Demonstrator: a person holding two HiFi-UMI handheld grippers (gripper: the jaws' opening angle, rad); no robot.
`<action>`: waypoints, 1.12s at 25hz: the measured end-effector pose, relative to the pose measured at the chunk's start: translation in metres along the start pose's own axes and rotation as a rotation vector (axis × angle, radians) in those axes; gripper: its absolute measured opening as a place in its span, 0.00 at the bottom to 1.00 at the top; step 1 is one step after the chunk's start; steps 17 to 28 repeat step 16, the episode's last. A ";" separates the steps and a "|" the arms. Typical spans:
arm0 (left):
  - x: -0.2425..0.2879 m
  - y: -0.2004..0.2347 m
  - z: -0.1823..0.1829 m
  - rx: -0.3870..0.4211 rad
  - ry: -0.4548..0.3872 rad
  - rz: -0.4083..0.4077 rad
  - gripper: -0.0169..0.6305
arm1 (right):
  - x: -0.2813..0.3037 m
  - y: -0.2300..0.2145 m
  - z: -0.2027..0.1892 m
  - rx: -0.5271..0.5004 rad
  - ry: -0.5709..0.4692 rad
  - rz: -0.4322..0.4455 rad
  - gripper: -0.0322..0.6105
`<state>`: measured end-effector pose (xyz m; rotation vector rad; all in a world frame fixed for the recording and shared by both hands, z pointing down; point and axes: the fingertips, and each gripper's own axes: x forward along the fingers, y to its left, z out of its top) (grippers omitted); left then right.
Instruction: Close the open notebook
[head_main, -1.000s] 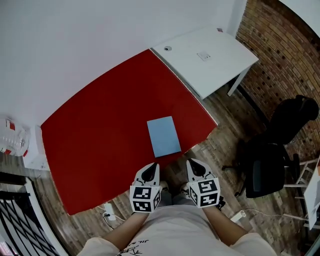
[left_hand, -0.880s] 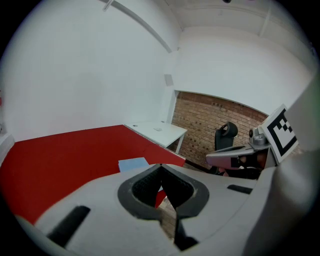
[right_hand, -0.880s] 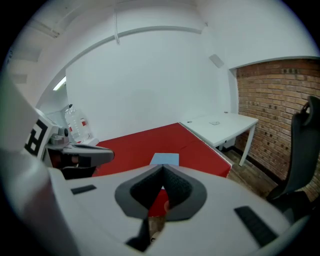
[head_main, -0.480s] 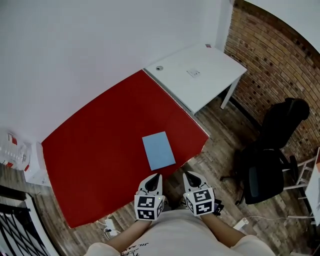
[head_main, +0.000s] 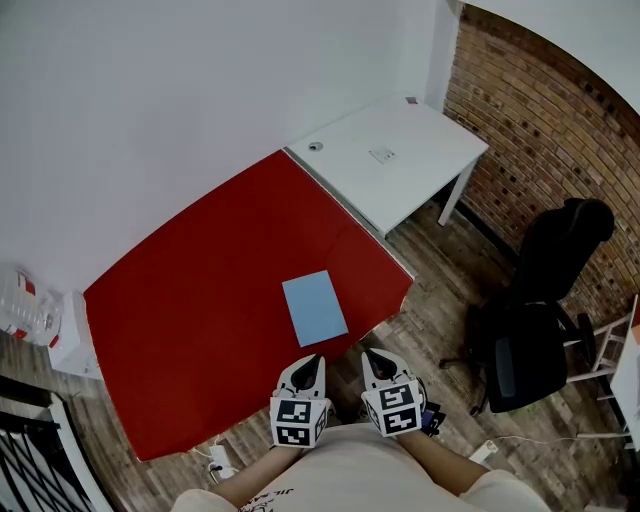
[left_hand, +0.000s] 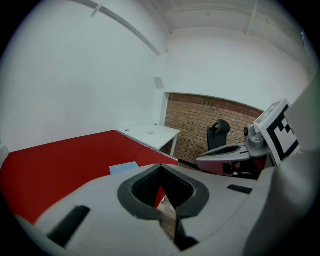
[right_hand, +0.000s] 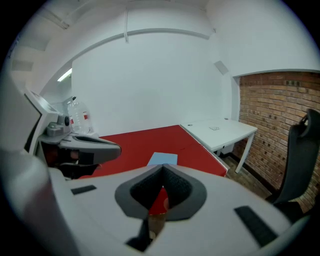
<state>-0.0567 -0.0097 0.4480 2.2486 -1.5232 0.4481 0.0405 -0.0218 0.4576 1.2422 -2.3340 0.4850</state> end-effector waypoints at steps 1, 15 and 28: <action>0.000 -0.001 0.000 0.001 0.001 -0.001 0.04 | -0.001 0.000 0.000 0.001 -0.001 0.000 0.06; 0.002 0.003 -0.002 -0.001 -0.003 -0.003 0.04 | 0.002 -0.001 -0.003 0.010 0.002 -0.005 0.06; 0.003 0.004 -0.003 -0.001 -0.003 -0.003 0.04 | 0.002 -0.001 -0.003 0.011 0.003 -0.007 0.06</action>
